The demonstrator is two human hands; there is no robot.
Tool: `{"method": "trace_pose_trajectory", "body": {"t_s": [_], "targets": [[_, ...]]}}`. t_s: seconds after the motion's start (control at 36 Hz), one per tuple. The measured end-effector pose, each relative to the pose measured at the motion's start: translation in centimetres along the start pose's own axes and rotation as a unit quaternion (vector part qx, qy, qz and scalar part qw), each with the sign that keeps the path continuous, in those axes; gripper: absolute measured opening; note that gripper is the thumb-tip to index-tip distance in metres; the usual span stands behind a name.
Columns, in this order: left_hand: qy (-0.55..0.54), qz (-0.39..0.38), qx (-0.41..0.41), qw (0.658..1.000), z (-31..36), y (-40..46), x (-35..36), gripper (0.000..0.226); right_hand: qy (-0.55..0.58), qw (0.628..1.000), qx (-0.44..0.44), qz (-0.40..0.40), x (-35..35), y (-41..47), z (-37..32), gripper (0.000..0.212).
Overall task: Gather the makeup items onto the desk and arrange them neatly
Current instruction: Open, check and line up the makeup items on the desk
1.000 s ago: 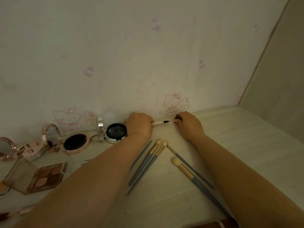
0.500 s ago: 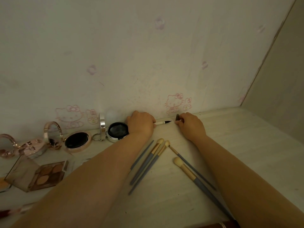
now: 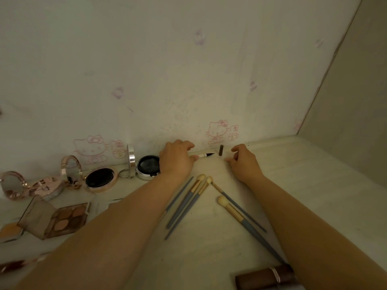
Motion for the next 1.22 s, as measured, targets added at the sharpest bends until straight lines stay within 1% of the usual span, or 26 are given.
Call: {"method": "trace_pose_trajectory", "body": {"t_s": [0.06,0.17,0.25,0.31,0.39,0.44,0.61,0.75,0.89,1.03,1.11,1.22], "targets": [[-0.031,0.011,0.005,0.999,0.4,-1.2,-1.0,0.034,0.032,0.999,0.028,0.004,-0.8,-1.3,0.0,0.036],[-0.085,0.003,0.028,0.996,1.6,-5.1,-3.3,0.023,0.072,0.995,0.072,-0.014,-2.5,-4.7,0.0,0.032],[-0.092,-0.013,0.042,0.995,2.4,-8.6,-4.4,0.018,0.104,0.991,0.081,-0.008,-3.4,-7.4,-0.1,0.03],[-0.091,-0.024,0.054,0.994,3.2,-11.1,-5.0,0.014,0.103,0.993,0.064,-0.002,-4.1,-9.9,-0.6,0.025],[-0.086,-0.043,0.078,0.992,4.3,-14.7,-5.6,0.014,0.096,0.995,0.014,0.006,-5.3,-13.9,-1.9,0.009],[-0.083,-0.047,0.088,0.992,4.8,-16.9,-5.9,0.015,0.084,0.996,-0.017,0.015,-6.3,-16.7,-2.6,0.006],[-0.108,-0.044,0.107,0.987,5.5,-21.9,-5.7,0.013,0.063,0.992,-0.057,0.088,-8.1,-23.6,-1.6,0.009],[-0.063,-0.049,0.118,0.99,5.6,-24.2,-4.9,0.018,0.034,0.992,-0.041,0.118,-8.4,-26.3,0.3,0.011],[-0.046,-0.068,0.105,0.991,5.1,-25.3,-4.1,0.025,-0.038,0.995,-0.012,0.088,-8.4,-27.0,1.5,0.019],[-0.058,-0.052,0.094,0.993,5.0,-25.6,-4.1,0.02,-0.065,0.996,-0.001,0.066,-8.2,-27.1,1.7,0.02],[-0.07,-0.054,0.087,0.992,4.9,-25.6,-4.2,0.018,-0.068,0.996,0.0,0.064,-8.2,-27.1,1.6,0.02],[-0.09,-0.05,0.08,0.991,4.8,-25.7,-4.5,0.016,-0.04,0.997,0.007,0.073,-8.4,-27.3,1.4,0.018]]}}
Point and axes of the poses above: each hand's wrist, its own y-axis towards the middle knuckle, its own x-axis out of the palm, z = x × y, the point moved 3 cm from there along y, towards the middle knuckle, and after that the axes turned 15 degrees about y, right-handed, at the moved point
